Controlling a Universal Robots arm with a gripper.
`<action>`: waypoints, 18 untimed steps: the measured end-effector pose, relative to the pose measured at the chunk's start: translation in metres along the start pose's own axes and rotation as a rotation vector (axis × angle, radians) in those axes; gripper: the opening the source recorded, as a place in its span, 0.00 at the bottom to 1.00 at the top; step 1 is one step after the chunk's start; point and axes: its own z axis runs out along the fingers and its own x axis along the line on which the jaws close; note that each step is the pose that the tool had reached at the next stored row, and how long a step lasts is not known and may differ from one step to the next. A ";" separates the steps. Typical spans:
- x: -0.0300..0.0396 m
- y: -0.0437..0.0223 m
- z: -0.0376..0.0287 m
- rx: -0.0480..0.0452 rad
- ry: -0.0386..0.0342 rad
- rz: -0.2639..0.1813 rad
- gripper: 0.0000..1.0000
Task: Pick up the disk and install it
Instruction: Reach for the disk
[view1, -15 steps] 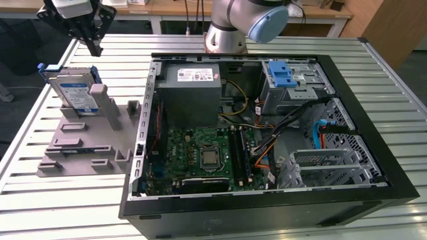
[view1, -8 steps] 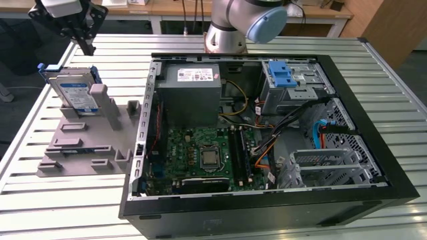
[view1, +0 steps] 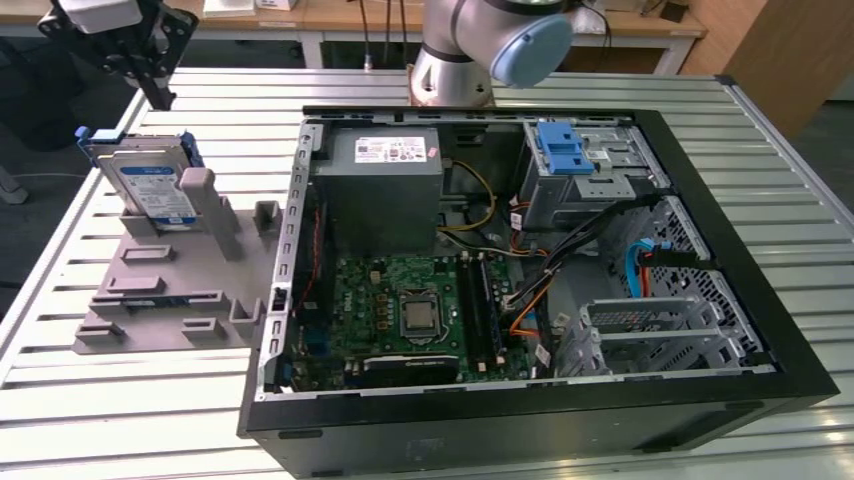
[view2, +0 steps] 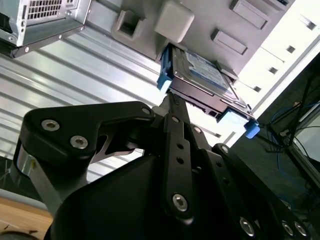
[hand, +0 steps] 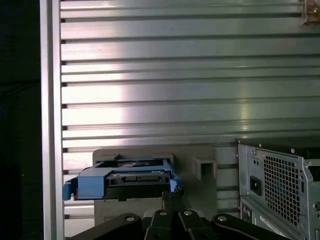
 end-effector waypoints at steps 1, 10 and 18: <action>0.0024 0.0005 0.0002 0.0000 0.0002 0.000 0.11; 0.0268 0.0021 0.0024 0.0004 0.0034 -0.001 0.11; 0.0459 0.0009 0.0060 0.0040 0.0065 -0.002 0.11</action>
